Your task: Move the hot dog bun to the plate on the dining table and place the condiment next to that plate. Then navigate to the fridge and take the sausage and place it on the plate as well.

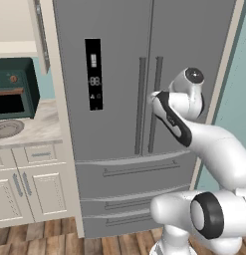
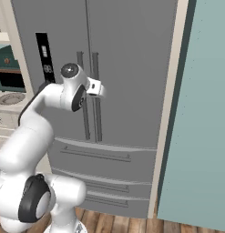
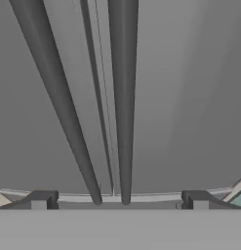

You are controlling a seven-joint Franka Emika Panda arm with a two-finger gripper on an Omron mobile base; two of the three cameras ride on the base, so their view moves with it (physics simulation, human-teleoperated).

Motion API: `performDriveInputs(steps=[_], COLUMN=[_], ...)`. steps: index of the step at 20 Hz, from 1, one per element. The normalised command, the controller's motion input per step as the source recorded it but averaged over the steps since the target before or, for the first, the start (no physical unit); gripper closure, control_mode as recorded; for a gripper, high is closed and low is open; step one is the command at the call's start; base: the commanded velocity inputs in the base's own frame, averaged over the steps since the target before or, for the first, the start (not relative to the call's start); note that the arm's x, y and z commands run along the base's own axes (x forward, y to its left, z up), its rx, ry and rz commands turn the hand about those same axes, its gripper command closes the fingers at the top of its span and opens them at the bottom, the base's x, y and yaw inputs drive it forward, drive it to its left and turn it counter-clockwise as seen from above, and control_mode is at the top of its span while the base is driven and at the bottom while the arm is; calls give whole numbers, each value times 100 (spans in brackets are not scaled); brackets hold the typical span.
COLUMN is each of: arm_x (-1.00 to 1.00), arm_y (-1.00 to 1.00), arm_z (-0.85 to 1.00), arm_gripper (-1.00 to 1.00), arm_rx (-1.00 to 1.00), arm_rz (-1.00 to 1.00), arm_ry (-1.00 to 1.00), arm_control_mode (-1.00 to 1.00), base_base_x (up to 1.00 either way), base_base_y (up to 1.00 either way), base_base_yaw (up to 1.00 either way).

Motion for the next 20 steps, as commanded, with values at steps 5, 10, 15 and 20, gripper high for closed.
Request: performDriveInputs(steps=[5,10,15,20], arm_x=[53,48,36,29], arm_y=[0,0,0,0], arm_z=[-13,-12,-14,-13], arm_gripper=[-100,-100,-100,-100], arm_rx=[0,0,0,0], arm_rz=[0,0,0,0], arm_ry=[-1,-1,-4,-7], arm_control_mode=[-100,-100,-100,-100], base_base_x=[0,0,0,0], base_base_y=[0,0,0,0], base_base_yaw=[0,0,0,0])
